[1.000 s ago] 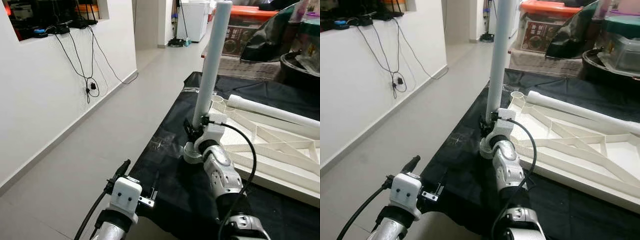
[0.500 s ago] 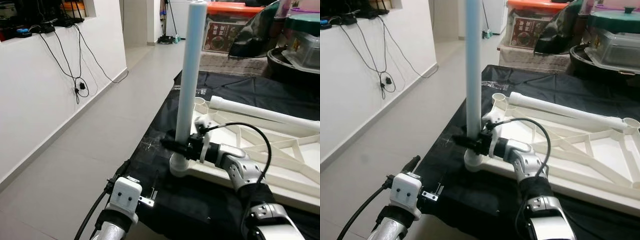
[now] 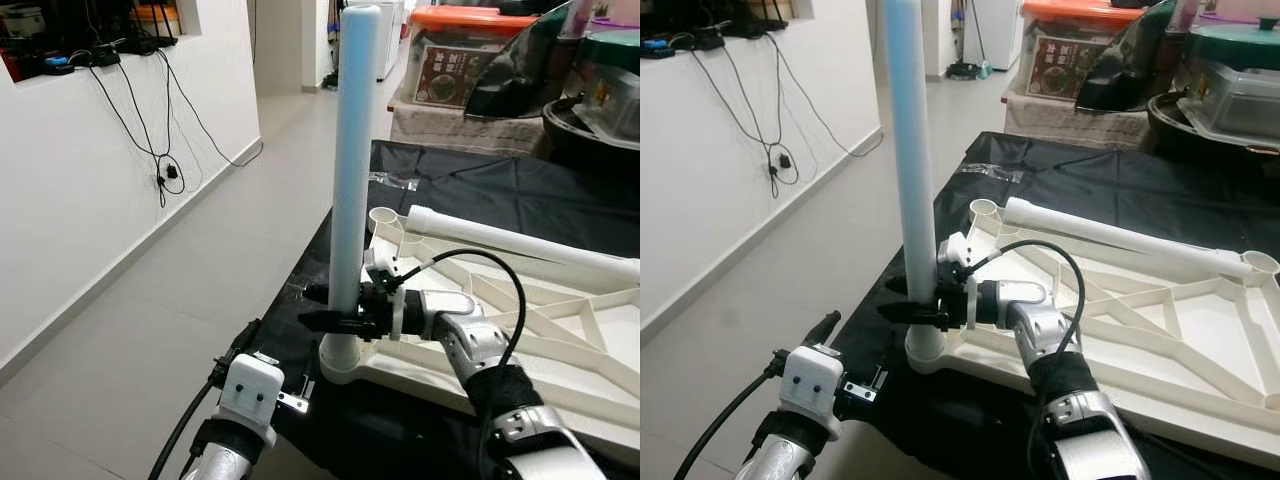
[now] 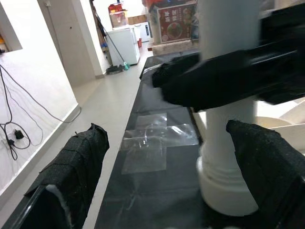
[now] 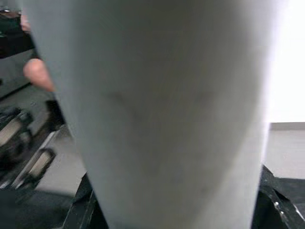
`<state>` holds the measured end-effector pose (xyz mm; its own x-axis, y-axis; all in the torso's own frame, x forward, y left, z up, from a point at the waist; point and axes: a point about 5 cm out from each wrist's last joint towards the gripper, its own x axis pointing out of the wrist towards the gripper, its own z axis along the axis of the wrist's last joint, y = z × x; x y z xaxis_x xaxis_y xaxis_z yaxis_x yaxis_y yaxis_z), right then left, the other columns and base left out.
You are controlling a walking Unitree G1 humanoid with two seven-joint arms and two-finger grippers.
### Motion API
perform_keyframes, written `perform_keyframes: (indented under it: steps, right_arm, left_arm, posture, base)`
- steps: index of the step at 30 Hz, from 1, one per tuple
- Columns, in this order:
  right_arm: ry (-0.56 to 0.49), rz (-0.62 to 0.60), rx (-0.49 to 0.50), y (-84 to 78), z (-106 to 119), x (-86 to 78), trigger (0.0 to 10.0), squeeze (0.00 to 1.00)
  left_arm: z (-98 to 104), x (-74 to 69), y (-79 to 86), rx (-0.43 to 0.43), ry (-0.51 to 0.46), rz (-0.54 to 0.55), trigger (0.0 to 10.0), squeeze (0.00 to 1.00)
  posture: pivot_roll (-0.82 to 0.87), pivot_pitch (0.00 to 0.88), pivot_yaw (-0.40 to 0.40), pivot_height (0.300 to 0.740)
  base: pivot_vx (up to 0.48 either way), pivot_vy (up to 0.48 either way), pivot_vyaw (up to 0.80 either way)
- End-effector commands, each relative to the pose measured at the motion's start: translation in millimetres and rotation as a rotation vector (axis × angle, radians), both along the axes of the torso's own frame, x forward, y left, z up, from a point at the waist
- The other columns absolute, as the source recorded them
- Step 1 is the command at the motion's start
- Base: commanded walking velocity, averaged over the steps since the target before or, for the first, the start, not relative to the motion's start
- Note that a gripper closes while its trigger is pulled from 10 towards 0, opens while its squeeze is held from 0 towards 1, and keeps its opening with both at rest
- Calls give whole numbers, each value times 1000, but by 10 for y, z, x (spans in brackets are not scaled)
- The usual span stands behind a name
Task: Building children table
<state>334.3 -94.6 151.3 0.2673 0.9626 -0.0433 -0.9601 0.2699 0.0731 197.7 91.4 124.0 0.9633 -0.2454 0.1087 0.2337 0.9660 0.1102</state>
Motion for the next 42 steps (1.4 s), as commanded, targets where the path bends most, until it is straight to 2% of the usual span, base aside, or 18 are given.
perform_keyframes:
  steps: [1, 5, 6, 8, 11, 12, 14, 19, 22, 23, 26, 27, 31, 32, 37, 39, 41, 42]
  right_arm:
    - [19, -321, -24, -42, -118, 134, 0, 0]
    - [16, -426, -36, -71, -130, 178, 0, 0]
    - [19, -624, -52, -155, -155, 239, 0, 0]
    - [19, -624, -52, -155, -155, 239, 0, 0]
    - [-23, -1179, -99, -475, -218, 146, 0, 0]
    - [-23, -1179, -99, -475, -218, 146, 0, 0]
    - [4, -1374, -106, -569, -261, 21, 0, 0]
    - [67, -1519, -89, -561, -334, -41, 0, 0]
    - [82, -1490, -57, -470, -337, -23, 0, 0]
    - [74, -1442, -22, -380, -301, -10, 10000, 0]
    - [67, -1408, 3, -319, -274, -4, 10000, 0]
    - [38, -1342, 65, -239, -201, -5, 10000, 1000]
    - [-29, -1173, 136, -98, -69, 34, 10000, 1000]
    - [-32, -1113, 158, -69, -42, 54, 10000, 0]
    - [-53, -1009, 185, -50, 7, 86, 10000, 0]
    - [-80, -817, 193, -55, 48, 121, 10000, 0]
    - [-80, -817, 193, -55, 48, 121, 10000, 0]
    - [-68, -686, 184, -65, 57, 129, 10000, 0]
  left_arm:
    - [-43, -2, 1, 8, 22, 3, 10000, 0]
    - [-43, -3, 1, 8, 22, 3, 10000, 0]
    - [-42, -3, 2, 7, 21, 3, 10000, 0]
    - [-42, -3, 2, 7, 21, 3, 10000, 0]
    - [-32, -5, 2, 6, 16, -2, 10000, 0]
    - [-32, -5, 2, 6, 16, -2, 10000, 0]
    - [-27, -7, 0, 5, 14, -5, 10000, 0]
    - [-24, -13, -4, 3, 11, -8, 10000, 0]
    - [-24, -14, -6, 2, 11, -10, 10000, 0]
    - [-21, -18, -11, -1, 10, -15, 10000, 0]
    - [-20, -20, -16, -2, 9, -19, 10000, 0]
    - [-18, -22, -21, -5, 8, -24, 10000, 0]
    - [-11, -28, -45, -20, 7, -49, 10000, 0]
    - [-13, -33, -54, -30, 12, -60, 10000, 0]
    - [-15, -42, -71, -43, 18, -80, 10000, 0]
    - [-18, -59, -99, -57, 26, -114, 10000, 0]
    - [-18, -59, -99, -57, 26, -114, 10000, 0]
    - [-18, -65, -107, -60, 28, -124, 10000, 0]
  posture:
    - [87, 0, -21, 740]
    - [87, 0, -21, 740]
    - [87, 0, -25, 740]
    - [87, 0, -25, 740]
    - [83, 0, -25, 740]
    - [83, 0, -25, 740]
    - [83, 0, -25, 740]
    - [83, 0, -25, 740]
    - [83, 0, -25, 740]
    - [83, 0, -25, 740]
    - [83, 0, -25, 740]
    - [83, 0, -25, 740]
    - [84, 0, -26, 740]
    - [84, 0, -26, 740]
    - [82, 0, -27, 740]
    - [82, 0, -27, 740]
    - [82, 0, -27, 740]
    - [82, 0, -27, 740]
  base:
    - [0, 0, 0]
    - [0, 0, 0]
    - [0, 0, 0]
    - [0, 0, 0]
    - [0, 0, 0]
    - [0, 0, 0]
    - [0, 0, 0]
    - [0, 0, 0]
    - [0, 0, 0]
    - [0, 0, 0]
    - [0, 0, 0]
    - [0, 0, 0]
    - [0, 0, 0]
    - [0, 0, 0]
    - [0, 0, 0]
    - [0, 0, 0]
    - [0, 0, 0]
    - [0, 0, 0]
